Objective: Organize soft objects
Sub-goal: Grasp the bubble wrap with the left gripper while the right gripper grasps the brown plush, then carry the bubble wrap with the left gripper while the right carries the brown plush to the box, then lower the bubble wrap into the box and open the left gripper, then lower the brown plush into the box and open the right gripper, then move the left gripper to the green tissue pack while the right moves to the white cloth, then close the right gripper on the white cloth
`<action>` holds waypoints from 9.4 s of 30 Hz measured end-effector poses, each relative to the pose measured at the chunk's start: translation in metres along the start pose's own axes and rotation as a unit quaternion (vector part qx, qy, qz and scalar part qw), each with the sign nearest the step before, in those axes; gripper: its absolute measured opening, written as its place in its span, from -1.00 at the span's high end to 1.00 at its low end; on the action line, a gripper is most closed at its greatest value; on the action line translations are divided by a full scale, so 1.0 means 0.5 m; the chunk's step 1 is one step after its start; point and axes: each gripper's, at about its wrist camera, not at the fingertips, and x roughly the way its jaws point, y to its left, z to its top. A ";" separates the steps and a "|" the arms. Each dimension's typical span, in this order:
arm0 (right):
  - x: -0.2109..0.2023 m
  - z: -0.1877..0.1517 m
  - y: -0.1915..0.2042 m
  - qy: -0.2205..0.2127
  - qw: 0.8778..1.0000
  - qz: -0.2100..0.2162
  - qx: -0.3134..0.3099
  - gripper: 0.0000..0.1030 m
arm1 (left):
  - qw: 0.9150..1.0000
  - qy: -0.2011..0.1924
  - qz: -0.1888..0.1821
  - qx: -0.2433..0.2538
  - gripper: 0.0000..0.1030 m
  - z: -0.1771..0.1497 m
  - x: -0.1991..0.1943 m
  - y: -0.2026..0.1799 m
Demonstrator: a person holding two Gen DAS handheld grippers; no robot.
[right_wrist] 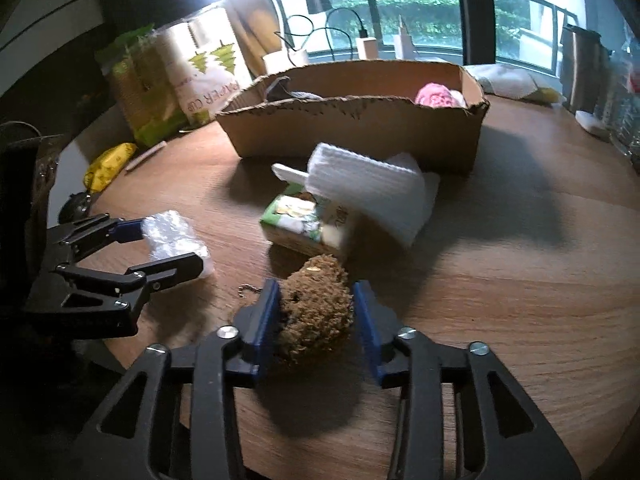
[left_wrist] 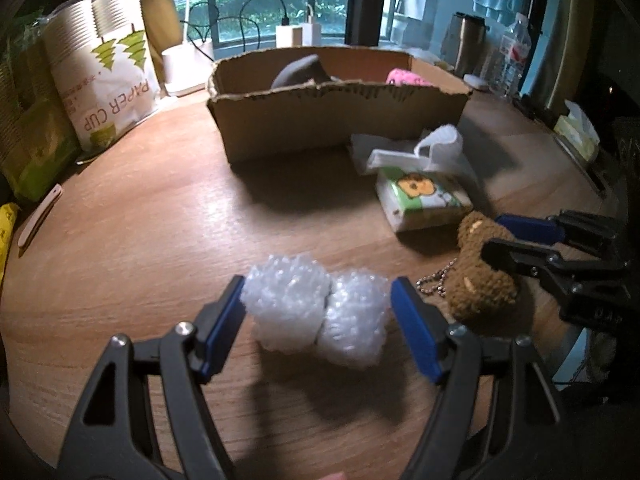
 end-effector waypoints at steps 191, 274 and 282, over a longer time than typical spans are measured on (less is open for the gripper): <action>0.108 0.396 0.071 -0.086 0.994 0.030 -0.064 0.00 | 0.984 -0.132 -0.003 -0.119 -0.73 0.209 -0.020 0.256; 0.158 0.150 -0.049 0.046 0.995 -0.074 -0.048 -0.43 | 0.993 -0.066 -0.057 -0.084 -0.73 0.126 0.029 0.067; 0.162 0.141 -0.035 0.043 0.993 -0.087 -0.069 -0.45 | 0.993 -0.069 -0.052 -0.082 -0.73 0.120 0.020 0.064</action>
